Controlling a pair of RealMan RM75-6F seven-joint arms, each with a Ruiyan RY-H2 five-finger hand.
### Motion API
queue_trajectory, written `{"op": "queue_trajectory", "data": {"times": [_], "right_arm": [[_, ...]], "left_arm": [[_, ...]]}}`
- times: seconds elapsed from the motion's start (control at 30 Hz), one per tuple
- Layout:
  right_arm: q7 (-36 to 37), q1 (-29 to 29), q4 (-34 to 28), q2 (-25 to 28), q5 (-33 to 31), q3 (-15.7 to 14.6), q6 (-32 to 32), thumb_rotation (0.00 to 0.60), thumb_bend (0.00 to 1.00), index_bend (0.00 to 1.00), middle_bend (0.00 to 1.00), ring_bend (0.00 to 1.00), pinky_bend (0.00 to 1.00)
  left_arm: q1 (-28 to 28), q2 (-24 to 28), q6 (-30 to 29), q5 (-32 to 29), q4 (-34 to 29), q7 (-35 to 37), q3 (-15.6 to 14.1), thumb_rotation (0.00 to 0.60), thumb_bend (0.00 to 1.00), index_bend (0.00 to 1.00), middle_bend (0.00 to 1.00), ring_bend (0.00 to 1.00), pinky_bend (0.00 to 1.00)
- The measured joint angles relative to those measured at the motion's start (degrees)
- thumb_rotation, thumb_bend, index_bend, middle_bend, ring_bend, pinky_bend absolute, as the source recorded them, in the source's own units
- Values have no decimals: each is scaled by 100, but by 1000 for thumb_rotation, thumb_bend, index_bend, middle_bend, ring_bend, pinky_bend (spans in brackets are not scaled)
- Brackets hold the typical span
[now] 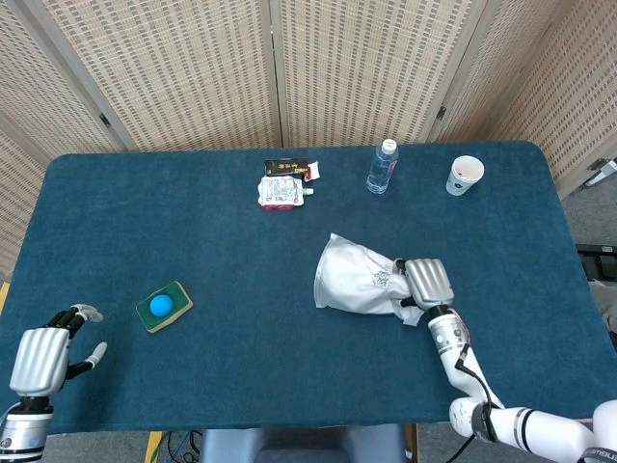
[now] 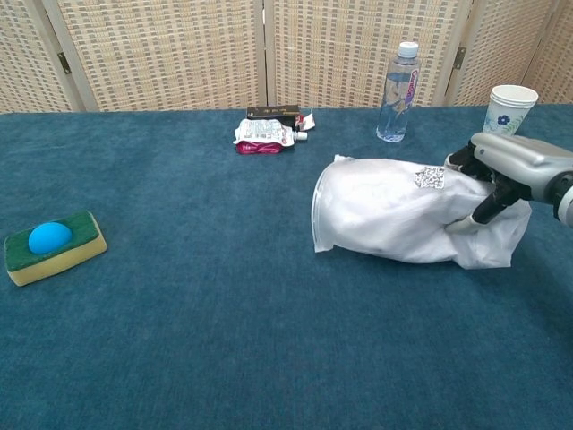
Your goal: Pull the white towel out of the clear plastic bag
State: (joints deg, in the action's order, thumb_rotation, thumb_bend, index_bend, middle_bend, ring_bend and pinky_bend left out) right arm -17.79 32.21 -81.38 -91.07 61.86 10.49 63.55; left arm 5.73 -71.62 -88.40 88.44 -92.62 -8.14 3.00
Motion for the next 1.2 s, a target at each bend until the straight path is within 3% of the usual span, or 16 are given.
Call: {"op": "queue_trajectory", "data": {"times": [0.27, 0.37, 0.47, 0.57, 0.67, 0.8, 1.2], "right_arm": [[874, -149, 86, 106, 999, 59, 699, 600, 308, 622, 748, 726, 834], [1117, -193, 18, 165, 1331, 93, 990, 600, 308, 623, 748, 726, 834], [1280, -231, -114, 226, 1712, 126, 1323, 600, 308, 623, 748, 726, 834], [1385, -237, -256, 252, 2012, 150, 1541, 600, 308, 626, 748, 726, 834], [1469, -214, -360, 238, 2284, 167, 1688, 600, 308, 629, 748, 726, 834], [1514, -155, -438, 159, 2581, 174, 1824, 600, 307, 629, 748, 726, 834], [1597, 24, -485, -150, 3072, 177, 2015, 600, 307, 629, 748, 726, 834]], "left_arm": [[251, -56, 42, 136, -199, -144, 210, 600, 253, 324, 422, 440, 679], [421, -106, 81, 156, -322, -169, 377, 600, 146, 316, 483, 500, 719], [614, -148, 170, 168, -487, -181, 535, 600, 82, 323, 608, 597, 777], [822, -191, 267, 170, -674, -186, 716, 600, 47, 388, 859, 792, 961], [1057, -263, 391, 127, -904, -220, 919, 600, 26, 460, 999, 968, 1000], [1376, -390, 571, 43, -1148, -439, 1164, 600, 24, 499, 1000, 1000, 1000], [2122, -473, 1176, -468, -2059, -869, 1660, 600, 24, 493, 1000, 1000, 1000]]}}
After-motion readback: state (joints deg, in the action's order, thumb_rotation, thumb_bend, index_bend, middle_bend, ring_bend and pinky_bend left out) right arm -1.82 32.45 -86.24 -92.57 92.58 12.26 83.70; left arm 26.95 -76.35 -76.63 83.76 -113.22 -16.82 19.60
